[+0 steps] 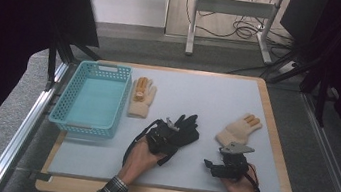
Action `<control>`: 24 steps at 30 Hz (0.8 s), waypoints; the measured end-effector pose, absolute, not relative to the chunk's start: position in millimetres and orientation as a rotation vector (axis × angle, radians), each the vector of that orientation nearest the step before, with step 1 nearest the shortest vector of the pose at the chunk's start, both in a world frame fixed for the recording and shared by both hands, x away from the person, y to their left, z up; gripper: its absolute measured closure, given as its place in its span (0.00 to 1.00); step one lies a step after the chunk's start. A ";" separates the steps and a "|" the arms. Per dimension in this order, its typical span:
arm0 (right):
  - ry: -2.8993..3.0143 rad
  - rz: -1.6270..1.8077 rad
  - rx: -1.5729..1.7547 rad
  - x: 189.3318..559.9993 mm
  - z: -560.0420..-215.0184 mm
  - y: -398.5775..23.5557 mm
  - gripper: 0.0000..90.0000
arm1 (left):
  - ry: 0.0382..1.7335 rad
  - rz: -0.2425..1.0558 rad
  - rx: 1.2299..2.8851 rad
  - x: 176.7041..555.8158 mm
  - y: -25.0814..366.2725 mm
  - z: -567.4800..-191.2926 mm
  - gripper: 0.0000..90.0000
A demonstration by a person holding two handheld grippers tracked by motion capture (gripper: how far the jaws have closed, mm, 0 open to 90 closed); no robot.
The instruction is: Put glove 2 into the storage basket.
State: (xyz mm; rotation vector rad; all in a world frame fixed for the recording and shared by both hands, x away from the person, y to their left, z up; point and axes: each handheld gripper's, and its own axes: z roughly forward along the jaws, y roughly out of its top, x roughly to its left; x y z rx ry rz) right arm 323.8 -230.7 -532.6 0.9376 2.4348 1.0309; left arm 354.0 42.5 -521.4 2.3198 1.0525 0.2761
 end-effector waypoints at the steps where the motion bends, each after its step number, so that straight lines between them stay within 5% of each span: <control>1: 2.435 1.031 0.938 323.9 -532.7 -230.7 0.27 | 1.052 0.276 2.317 354.1 43.3 -521.2 0.56; 7: 2.435 1.032 0.937 323.9 -532.7 -230.7 0.27 | 1.038 0.268 2.298 354.7 47.7 -518.0 0.71; 24: 2.435 1.033 0.939 323.8 -532.6 -230.7 0.27 | 1.120 0.362 2.183 372.8 93.0 -466.2 0.71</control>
